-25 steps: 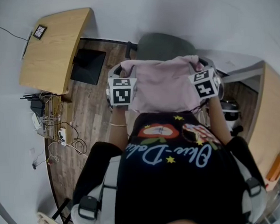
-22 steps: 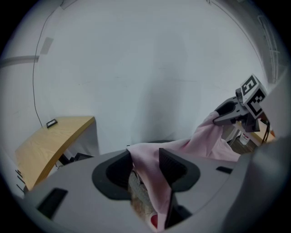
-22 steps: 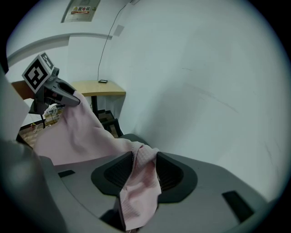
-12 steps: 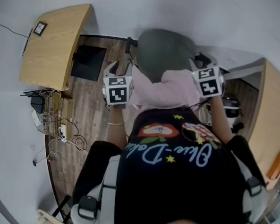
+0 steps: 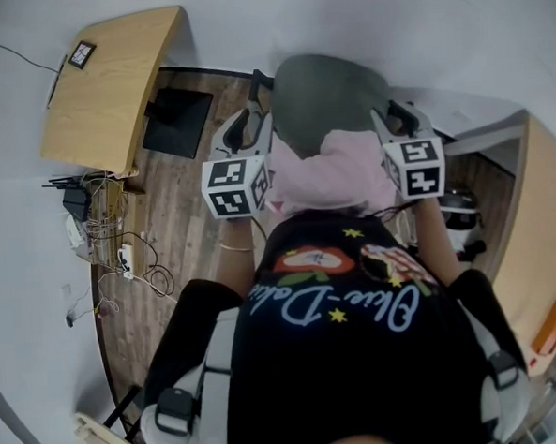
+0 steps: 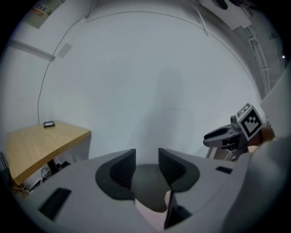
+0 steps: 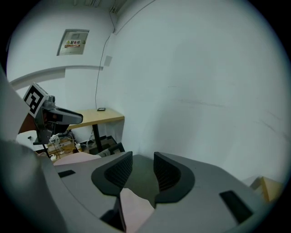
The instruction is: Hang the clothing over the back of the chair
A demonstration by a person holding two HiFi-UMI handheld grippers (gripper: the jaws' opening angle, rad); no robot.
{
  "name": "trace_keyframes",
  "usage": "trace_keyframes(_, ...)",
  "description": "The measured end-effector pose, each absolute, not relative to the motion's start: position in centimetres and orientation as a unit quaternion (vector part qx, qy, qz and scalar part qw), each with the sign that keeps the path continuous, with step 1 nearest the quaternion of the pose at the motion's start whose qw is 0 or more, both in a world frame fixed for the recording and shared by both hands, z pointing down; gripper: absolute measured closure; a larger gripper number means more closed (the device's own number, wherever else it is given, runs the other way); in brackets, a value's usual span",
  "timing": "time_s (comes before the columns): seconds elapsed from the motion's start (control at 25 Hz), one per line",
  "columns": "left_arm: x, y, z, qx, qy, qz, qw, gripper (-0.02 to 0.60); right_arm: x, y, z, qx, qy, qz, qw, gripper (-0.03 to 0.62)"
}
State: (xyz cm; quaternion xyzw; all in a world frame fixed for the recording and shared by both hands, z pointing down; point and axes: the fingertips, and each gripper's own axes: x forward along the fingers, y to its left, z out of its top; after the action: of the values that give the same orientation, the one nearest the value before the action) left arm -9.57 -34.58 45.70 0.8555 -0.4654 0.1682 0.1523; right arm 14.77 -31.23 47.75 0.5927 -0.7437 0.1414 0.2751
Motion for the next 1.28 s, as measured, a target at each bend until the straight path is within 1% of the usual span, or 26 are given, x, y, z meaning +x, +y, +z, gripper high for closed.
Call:
trace_keyframes(0.04, -9.2, -34.4, 45.3, 0.862, -0.457, 0.164, 0.145, 0.427, 14.7, -31.2, 47.4, 0.595, -0.746, 0.141, 0.263, 0.449)
trace_keyframes(0.16, -8.5, -34.1, 44.4, 0.867, -0.456, 0.162, 0.119, 0.484, 14.8, -31.1, 46.0, 0.609, -0.75, 0.141, 0.217, 0.523)
trace_keyframes(0.28, -8.5, -33.9, 43.3, 0.861, -0.473, 0.171, 0.075, 0.488, 15.1, -30.6, 44.4, 0.624, -0.748, 0.128, 0.188, 0.587)
trace_keyframes(0.36, -8.4, -33.7, 42.6, 0.86, -0.476, 0.173, 0.052, 0.58, 15.1, -30.1, 43.5, 0.628, -0.749, 0.123, 0.174, 0.592)
trace_keyframes(0.76, -6.3, -33.1, 40.3, 0.877, -0.458, 0.136, 0.05, 0.58, 16.0, -29.0, 40.5, 0.641, -0.747, 0.101, 0.147, 0.594)
trace_keyframes(1.12, -5.8, -32.3, 40.0, 0.878, -0.454, 0.151, 0.029, 0.58, 15.7, -28.7, 39.5, 0.637, -0.753, 0.093, 0.139, 0.594)
trace_keyframes(1.28, -5.7, -32.1, 39.7, 0.879, -0.454, 0.146, 0.03, 0.58, 15.8, -28.6, 39.5, 0.637, -0.753, 0.09, 0.137, 0.594)
